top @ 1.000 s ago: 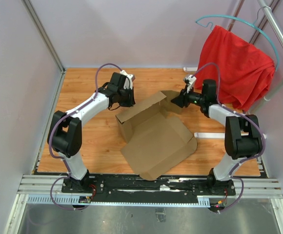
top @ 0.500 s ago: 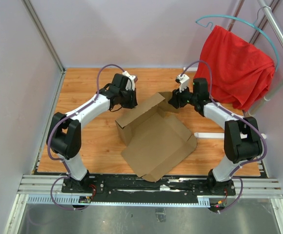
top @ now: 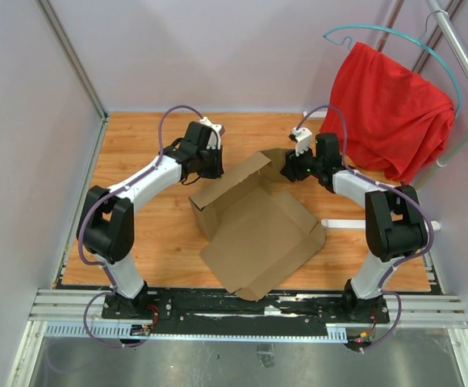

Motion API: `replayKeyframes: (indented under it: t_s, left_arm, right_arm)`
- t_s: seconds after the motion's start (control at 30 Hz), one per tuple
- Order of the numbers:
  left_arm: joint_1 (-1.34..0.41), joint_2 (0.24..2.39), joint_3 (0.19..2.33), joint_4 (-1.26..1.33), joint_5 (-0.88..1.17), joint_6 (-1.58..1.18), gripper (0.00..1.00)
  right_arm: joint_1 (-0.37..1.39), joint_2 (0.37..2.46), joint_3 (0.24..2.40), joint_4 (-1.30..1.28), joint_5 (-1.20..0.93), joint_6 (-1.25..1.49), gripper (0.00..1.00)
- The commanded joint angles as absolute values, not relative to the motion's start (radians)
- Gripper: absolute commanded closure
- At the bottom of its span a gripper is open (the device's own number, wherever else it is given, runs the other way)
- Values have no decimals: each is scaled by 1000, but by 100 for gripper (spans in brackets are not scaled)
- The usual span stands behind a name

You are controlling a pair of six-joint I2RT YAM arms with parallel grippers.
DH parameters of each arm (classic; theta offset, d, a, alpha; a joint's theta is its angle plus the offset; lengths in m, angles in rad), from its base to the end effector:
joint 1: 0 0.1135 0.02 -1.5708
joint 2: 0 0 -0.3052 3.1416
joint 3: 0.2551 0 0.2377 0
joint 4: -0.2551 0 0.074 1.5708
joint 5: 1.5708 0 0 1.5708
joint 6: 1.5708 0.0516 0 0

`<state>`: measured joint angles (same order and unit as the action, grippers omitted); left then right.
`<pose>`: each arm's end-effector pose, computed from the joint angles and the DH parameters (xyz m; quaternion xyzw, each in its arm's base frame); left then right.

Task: Fold the paper box

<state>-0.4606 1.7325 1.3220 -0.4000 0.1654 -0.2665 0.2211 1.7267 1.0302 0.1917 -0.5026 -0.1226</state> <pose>0.3456 -0.1810 0.2874 0.1202 0.9181 -0.2032 0.3183 0.3718 0.1090 0.2558 -0.2671 0.8003 0.2381 0.4810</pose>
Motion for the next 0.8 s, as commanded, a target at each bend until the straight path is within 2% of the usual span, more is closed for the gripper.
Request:
replayKeyframes:
  t_s: [0.0,0.1,0.27,0.57,0.77]
  left_arm:
    - [-462,1684,1334,-410,77,-249,93]
    - [-462,1675,1336,-416,52,-247,93]
    - [-458,1669,1339,-418,42,-248,93]
    - [-453,1680,1344,-420,48,-248,93]
    - [-451,1688,1346,-421,68,-251,93]
  right_arm:
    - [227,1747,1033,219,-461,-72,62]
    - [227,1749,1070,158,-440,-34,72]
    - [231,1709,1083,120,-438,11,77]
    - [260,1691,1174,-37,-459,76,78]
    - [325,1676,1209,-134,-399,63,78]
